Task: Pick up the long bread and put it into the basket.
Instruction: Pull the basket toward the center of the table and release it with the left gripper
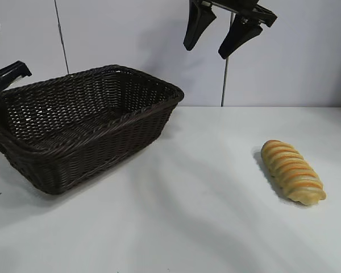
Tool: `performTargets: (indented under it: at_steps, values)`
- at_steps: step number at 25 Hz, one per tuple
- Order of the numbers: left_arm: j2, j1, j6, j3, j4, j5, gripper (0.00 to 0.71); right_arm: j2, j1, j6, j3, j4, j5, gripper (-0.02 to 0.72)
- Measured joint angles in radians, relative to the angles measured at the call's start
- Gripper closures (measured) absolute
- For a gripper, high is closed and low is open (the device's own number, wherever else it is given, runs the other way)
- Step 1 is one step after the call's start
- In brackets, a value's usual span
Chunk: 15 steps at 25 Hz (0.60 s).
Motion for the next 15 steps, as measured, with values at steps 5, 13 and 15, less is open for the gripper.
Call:
performTargets:
  at_steps: [5,13,15]
  values:
    - [0.074,0.0,0.098,-0.097,0.0,0.1,0.608,0.0,0.0,0.0,0.0,0.0,0.0,0.167]
    - [0.23,-0.001,0.286,-0.287,0.005,0.232,0.608,0.0,0.0,0.0,0.0,0.003,0.0,0.167]
    - [0.259,-0.007,0.325,-0.338,0.008,0.256,0.609,0.0,0.0,0.0,0.0,0.003,0.0,0.167]
